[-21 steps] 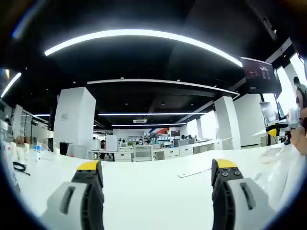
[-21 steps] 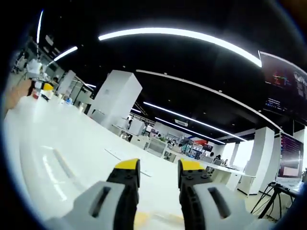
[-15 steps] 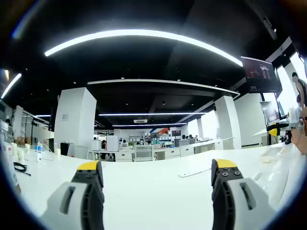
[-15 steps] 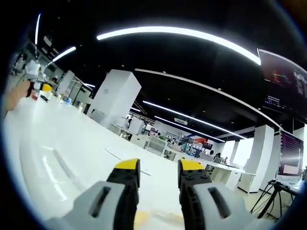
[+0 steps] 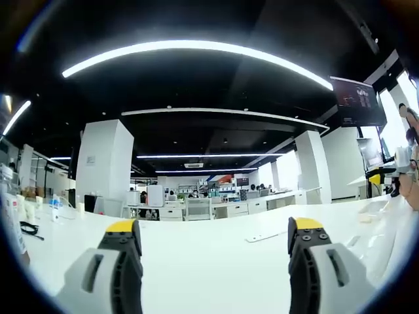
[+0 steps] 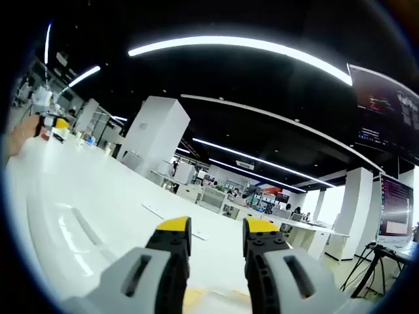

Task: Snap each plastic latch of the storage box into its locked position after aligning the lid with the box until every specified latch is closed and the lid sits flush.

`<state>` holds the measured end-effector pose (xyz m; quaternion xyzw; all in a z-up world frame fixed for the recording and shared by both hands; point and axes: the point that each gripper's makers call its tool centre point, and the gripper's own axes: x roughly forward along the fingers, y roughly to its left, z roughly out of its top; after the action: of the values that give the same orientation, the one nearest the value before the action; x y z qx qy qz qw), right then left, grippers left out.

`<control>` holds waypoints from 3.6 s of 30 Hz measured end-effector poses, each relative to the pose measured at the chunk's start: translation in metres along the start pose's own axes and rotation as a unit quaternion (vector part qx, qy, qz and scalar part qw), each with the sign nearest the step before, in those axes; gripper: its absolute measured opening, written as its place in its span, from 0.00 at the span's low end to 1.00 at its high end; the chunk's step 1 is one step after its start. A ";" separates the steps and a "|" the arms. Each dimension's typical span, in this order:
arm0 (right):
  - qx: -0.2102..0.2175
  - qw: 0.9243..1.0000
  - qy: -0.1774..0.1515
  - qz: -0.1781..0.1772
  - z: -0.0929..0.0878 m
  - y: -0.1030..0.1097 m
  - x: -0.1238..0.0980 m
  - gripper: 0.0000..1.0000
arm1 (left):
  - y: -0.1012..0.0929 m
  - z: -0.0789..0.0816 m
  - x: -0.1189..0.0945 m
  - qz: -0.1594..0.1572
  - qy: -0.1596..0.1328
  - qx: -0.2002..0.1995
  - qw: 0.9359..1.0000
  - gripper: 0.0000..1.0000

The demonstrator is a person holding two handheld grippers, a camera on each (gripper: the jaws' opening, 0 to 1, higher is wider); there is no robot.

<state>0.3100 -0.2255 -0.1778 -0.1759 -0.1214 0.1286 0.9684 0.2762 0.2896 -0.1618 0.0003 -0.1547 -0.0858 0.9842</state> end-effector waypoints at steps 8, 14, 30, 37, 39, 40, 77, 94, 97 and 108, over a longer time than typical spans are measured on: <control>0.004 1.000 0.003 -0.004 -0.001 -0.002 -0.001 0.30 | 0.003 0.007 -0.004 0.004 -0.014 -0.009 1.000 0.92; 0.008 1.000 0.005 -0.012 -0.002 -0.005 -0.002 0.30 | 0.008 0.011 -0.006 0.016 -0.023 0.004 1.000 0.92; 0.013 0.999 0.007 -0.040 -0.002 -0.019 -0.006 0.30 | 0.023 0.017 -0.010 0.053 -0.033 0.024 0.998 0.92; 0.006 0.999 0.010 -0.047 -0.001 -0.022 -0.007 0.30 | 0.022 0.017 -0.009 0.054 -0.029 0.032 0.998 0.90; 0.009 0.999 0.011 -0.046 -0.002 -0.023 -0.007 0.30 | 0.020 0.019 -0.009 0.055 -0.031 0.041 0.997 0.90; 0.009 0.999 0.012 -0.046 -0.002 -0.023 -0.007 0.30 | 0.019 0.020 -0.009 0.055 -0.032 0.045 0.997 0.90; 0.015 0.997 0.021 -0.066 -0.008 -0.032 -0.008 0.30 | -0.157 0.069 0.046 -0.216 -0.004 0.070 0.974 0.86; 0.013 0.998 0.027 -0.064 -0.012 -0.029 -0.006 0.29 | -0.215 0.063 0.064 -0.279 0.023 0.085 0.956 0.86; 0.014 0.997 0.026 -0.064 -0.012 -0.030 -0.006 0.29 | -0.222 0.062 0.065 -0.287 0.027 0.085 0.954 0.86; 0.011 0.996 0.042 -0.074 -0.022 -0.033 -0.002 0.29 | -0.295 0.033 0.080 -0.364 0.069 0.097 0.924 0.85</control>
<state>0.3208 -0.2630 -0.1860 -0.1607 -0.0918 0.0502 0.9814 0.2915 -0.0142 -0.1144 0.1578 -0.0831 -0.4229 0.8885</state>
